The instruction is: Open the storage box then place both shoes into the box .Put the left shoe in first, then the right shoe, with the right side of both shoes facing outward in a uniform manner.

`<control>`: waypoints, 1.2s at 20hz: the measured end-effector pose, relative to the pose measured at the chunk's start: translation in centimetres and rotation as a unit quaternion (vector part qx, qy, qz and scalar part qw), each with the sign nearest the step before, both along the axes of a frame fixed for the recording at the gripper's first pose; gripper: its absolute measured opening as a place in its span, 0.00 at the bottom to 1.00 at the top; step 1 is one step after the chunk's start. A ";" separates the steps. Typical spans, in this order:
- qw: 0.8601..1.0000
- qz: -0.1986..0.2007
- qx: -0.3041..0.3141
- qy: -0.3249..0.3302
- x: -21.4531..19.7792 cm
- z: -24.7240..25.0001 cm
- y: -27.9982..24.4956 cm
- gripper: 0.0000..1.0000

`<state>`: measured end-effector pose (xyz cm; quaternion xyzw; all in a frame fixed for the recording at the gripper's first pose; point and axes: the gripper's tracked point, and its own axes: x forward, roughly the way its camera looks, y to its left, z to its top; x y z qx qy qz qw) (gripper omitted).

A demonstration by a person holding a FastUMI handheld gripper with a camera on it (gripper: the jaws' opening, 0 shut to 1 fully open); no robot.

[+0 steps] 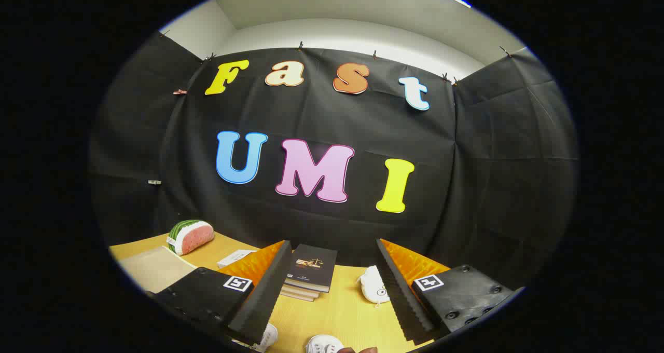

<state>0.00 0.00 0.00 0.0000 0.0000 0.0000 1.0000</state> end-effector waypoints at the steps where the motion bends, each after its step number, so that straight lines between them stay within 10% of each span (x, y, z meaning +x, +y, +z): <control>1: 1.000 0.000 -0.001 -0.001 0.0 0.0 0.0 0.97; 15: 1.000 0.008 -0.003 0.016 0.1 -1.0 0.6 0.97; 24: 0.986 0.116 0.071 0.095 0.0 -4.5 6.2 0.97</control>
